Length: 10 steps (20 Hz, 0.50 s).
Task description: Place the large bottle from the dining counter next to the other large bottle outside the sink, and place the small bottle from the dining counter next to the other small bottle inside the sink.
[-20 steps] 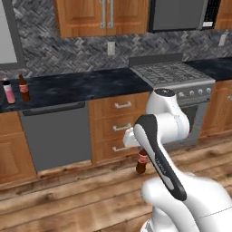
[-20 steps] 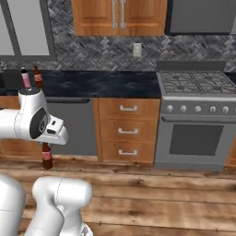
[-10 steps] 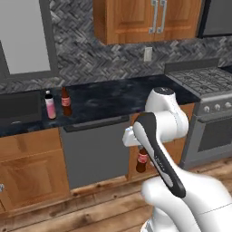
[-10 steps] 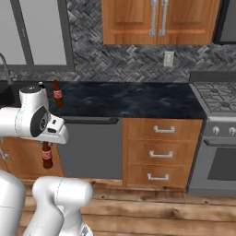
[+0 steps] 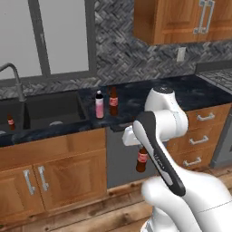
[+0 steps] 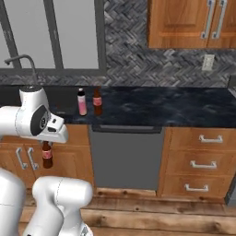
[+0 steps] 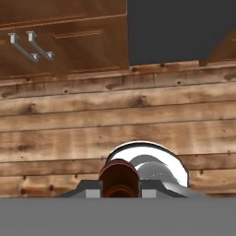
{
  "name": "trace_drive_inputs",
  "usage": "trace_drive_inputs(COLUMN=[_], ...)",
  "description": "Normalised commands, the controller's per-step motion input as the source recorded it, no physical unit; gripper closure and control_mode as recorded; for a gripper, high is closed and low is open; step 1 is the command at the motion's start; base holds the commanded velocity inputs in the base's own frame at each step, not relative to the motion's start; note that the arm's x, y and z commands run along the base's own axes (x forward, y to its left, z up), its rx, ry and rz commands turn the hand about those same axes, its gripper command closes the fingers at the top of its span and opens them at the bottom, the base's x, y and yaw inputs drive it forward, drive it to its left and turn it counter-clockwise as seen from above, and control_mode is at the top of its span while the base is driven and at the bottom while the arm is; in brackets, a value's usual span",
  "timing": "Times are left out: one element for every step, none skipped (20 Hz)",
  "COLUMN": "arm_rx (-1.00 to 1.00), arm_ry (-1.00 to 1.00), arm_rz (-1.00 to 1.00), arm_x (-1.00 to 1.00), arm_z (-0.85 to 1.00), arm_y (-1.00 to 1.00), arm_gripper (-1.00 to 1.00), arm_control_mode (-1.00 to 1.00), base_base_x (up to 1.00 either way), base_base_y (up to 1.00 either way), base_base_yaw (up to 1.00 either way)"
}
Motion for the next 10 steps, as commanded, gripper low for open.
trace_drive_inputs(arm_rx=[0.00, 0.00, 0.00, 0.00, 0.00, 0.00, 0.00, 0.00, 0.00, 0.00], arm_ry=[0.00, 0.00, 0.00, 0.00, 0.00, 0.00, 0.00, 0.00, 0.00, 0.00], arm_rz=[0.00, 0.00, 0.00, 0.00, 0.00, 0.00, 0.00, 0.00, 0.00, 0.00], arm_x=[0.00, 0.00, 0.00, 0.00, 0.00, 0.00, 0.00, 0.00, 0.00, 0.00], arm_z=[0.00, 0.00, 0.00, 0.00, 0.00, 0.00, 0.00, 0.00, 0.00, 0.00], arm_y=[0.00, 0.00, 0.00, 0.00, 0.00, 0.00, 0.00, 0.00, 0.00, 0.00], arm_gripper=[1.00, 1.00, 1.00, 1.00, 1.00, 1.00, 1.00, 1.00, 1.00, 1.00], arm_control_mode=[1.00, 1.00, 1.00, 1.00, 1.00, 1.00, 1.00, 1.00, 1.00, 1.00], base_base_x=[0.01, 0.09, 0.16, 0.26, 0.41, 0.56, 0.73, 0.79, 0.80, 0.77], base_base_y=[0.96, 1.00, 1.00, 1.00, 1.00, 1.00, 1.00, 1.00, 1.00, 1.00], base_base_yaw=[0.00, 0.00, 0.00, 0.00, -0.02, -0.04, -0.05, -0.05, -0.01, 0.00])
